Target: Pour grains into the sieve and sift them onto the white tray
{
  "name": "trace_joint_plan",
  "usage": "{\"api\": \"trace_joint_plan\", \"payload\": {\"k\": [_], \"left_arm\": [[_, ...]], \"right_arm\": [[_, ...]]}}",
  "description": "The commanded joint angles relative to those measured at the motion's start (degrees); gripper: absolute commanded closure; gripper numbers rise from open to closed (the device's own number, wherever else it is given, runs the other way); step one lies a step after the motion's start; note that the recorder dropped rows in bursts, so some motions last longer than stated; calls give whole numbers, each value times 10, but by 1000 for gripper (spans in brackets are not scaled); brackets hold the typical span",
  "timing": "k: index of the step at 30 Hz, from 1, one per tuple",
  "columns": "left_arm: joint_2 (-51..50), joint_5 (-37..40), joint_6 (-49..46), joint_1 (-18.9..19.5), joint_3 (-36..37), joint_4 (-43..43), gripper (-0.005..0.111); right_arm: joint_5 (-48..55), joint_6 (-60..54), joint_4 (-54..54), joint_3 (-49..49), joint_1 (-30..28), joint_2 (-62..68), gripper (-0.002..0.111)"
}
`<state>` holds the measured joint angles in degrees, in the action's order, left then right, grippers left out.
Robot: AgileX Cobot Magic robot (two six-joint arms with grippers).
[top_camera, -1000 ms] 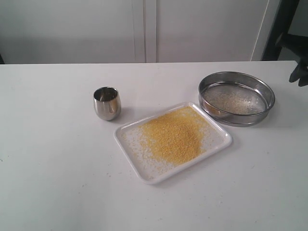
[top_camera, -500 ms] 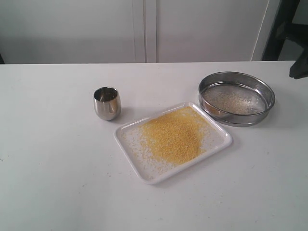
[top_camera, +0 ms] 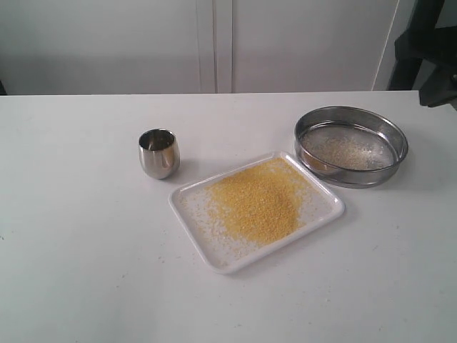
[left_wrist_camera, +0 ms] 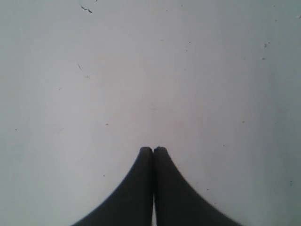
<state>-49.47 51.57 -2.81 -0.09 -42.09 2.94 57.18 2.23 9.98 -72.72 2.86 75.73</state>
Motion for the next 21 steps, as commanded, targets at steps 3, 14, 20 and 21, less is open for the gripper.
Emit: {"api": "trace_joint_plan", "payload": {"k": [3, 14, 20, 21], "left_arm": [[5, 3, -2, 0, 4, 2, 107], [5, 3, -2, 0, 4, 2, 107], [5, 3, -2, 0, 4, 2, 107], [5, 3, -2, 0, 4, 2, 107]], "right_arm": [[-7, -5, -21, 3, 1, -25, 108], [-2, -5, -34, 3, 1, -70, 108], [2, -5, -57, 3, 1, -110, 108], [2, -5, -65, 3, 1, -117, 108]]}}
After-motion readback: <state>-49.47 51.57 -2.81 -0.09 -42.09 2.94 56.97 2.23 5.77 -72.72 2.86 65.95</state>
